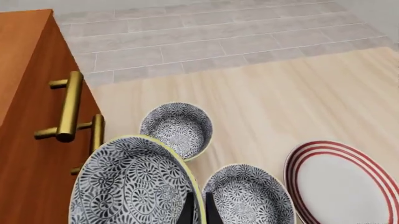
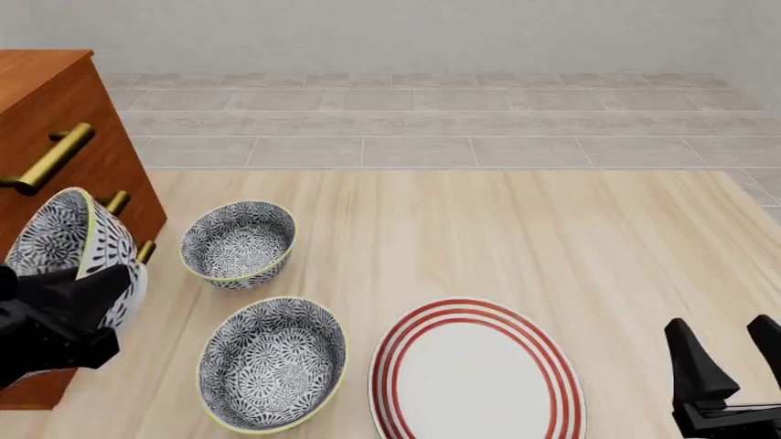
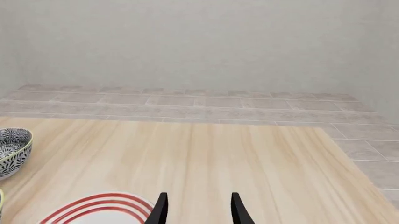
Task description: Put the bowl at the front on the plate.
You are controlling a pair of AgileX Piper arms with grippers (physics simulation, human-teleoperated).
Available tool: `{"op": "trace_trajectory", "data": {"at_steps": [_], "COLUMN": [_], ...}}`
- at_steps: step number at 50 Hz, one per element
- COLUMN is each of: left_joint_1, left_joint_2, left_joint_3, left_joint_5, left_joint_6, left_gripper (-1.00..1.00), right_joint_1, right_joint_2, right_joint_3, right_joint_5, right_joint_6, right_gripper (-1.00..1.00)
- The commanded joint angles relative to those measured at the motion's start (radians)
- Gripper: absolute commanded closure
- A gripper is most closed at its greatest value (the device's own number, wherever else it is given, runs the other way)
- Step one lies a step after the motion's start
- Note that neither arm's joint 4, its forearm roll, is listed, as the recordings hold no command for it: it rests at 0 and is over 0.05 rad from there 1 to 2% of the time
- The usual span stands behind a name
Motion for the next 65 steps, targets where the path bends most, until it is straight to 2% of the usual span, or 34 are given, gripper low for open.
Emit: {"op": "trace_trajectory", "data": {"at_steps": [1,4,6,18,29,37,44,57,65], "left_joint_1": [-0.031,-0.031,-0.066,-0.148,-0.204,-0.289,-0.398,-0.499,-0.574], "left_joint_2": [0.049,0.049,0.059,0.085,0.130,0.188,0.264,0.346,0.414], "left_joint_3": [-0.039,-0.039,-0.061,-0.119,-0.149,-0.167,-0.195,-0.217,-0.231], "left_joint_5": [-0.047,-0.047,-0.050,-0.041,-0.053,-0.085,-0.113,-0.153,-0.152], "left_joint_6": [0.093,0.093,0.129,0.229,0.277,0.336,0.401,0.502,0.528], "left_gripper": [1.00,1.00,1.00,1.00,1.00,1.00,1.00,1.00,1.00], "right_joint_1": [0.001,0.001,0.001,0.003,0.005,0.006,0.006,0.007,0.009], "right_joint_2": [0.001,0.001,0.002,0.000,-0.001,0.000,0.005,-0.003,-0.001], "right_joint_3": [0.000,0.000,0.000,0.000,0.000,0.000,0.000,0.000,0.000], "right_joint_5": [0.001,0.001,0.000,0.001,0.002,0.000,-0.004,0.002,0.000], "right_joint_6": [-0.002,-0.002,-0.002,-0.006,-0.010,-0.012,-0.012,-0.009,-0.011], "right_gripper": [-1.00,-1.00,-1.00,-1.00,-1.00,-1.00,-1.00,-1.00,-1.00]}}
